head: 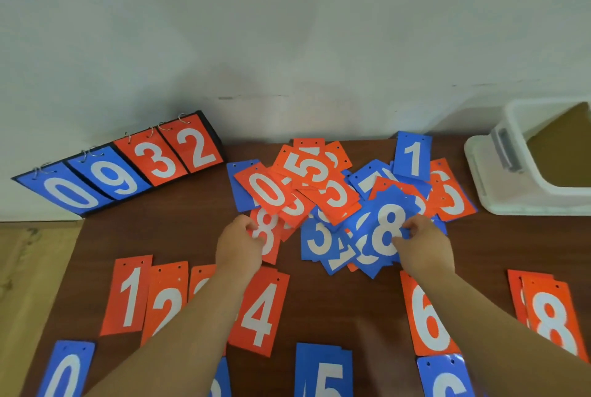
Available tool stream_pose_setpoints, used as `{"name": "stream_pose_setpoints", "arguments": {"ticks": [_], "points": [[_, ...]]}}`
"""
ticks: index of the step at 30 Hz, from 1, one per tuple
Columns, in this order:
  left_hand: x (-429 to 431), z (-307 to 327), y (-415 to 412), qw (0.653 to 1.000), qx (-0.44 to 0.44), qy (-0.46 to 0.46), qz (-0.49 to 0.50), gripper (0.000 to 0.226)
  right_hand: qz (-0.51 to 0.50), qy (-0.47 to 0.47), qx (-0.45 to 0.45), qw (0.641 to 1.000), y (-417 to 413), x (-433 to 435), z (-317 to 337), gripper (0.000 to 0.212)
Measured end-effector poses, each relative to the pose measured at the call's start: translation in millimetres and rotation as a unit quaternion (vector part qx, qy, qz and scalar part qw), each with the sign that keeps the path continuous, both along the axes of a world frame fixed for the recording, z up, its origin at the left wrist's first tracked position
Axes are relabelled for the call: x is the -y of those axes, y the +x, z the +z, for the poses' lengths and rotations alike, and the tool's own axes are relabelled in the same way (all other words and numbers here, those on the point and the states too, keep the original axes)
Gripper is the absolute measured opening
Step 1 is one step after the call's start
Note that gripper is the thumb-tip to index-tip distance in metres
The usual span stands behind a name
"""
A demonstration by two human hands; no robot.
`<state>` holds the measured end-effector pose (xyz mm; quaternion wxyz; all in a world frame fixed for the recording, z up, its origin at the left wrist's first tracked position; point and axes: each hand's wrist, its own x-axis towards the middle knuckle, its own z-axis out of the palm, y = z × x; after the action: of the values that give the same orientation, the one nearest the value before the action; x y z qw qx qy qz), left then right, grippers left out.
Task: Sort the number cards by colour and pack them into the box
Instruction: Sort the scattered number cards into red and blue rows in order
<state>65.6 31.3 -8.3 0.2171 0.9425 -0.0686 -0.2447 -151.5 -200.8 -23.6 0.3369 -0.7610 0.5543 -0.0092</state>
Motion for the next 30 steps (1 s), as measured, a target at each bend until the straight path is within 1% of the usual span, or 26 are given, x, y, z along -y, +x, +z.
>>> {"name": "stream_pose_setpoints", "arguments": {"ticks": [4, 6, 10, 14, 17, 20, 23, 26, 30], "points": [[-11.3, 19.6, -8.7, 0.999, 0.009, -0.025, 0.046, 0.018, 0.008, -0.011, -0.003, 1.0, -12.1, 2.8, 9.8, 0.029], [-18.8, 28.9, -15.8, 0.998, 0.008, -0.029, 0.061, 0.02, -0.005, -0.009, 0.008, 1.0, -18.4, 3.0, 15.7, 0.028], [-31.3, 46.8, -36.6, 0.994, -0.006, -0.054, 0.095, 0.034, -0.041, -0.008, 0.059, 0.997, -34.1, 1.2, 31.6, 0.029], [-35.9, 69.5, -69.1, 0.989, -0.013, -0.092, 0.118, 0.034, -0.037, 0.021, 0.128, 0.991, -50.3, -4.4, 51.0, 0.023], [-35.0, 84.5, -99.6, 0.981, -0.014, -0.161, 0.108, 0.028, -0.021, 0.055, 0.186, 0.981, -63.3, -15.0, 68.7, 0.019], [-31.4, 94.5, -130.2, 0.969, -0.017, -0.229, 0.096, 0.027, -0.005, 0.081, 0.222, 0.972, -81.2, -26.7, 83.3, 0.018], [-26.4, 99.3, -158.1, 0.967, -0.005, -0.248, 0.057, 0.028, 0.003, 0.084, 0.239, 0.967, -106.1, -30.3, 94.5, 0.019], [-20.2, 99.1, -185.3, 0.965, -0.017, -0.26, 0.022, 0.029, 0.002, 0.061, 0.246, 0.967, -142.1, -28.1, 100.4, 0.021], [-7.7, 93.2, -219.6, 0.965, -0.03, -0.257, -0.03, 0.03, -0.024, 0.051, 0.209, 0.976, -200.0, -20.1, 101.1, 0.024]]}}
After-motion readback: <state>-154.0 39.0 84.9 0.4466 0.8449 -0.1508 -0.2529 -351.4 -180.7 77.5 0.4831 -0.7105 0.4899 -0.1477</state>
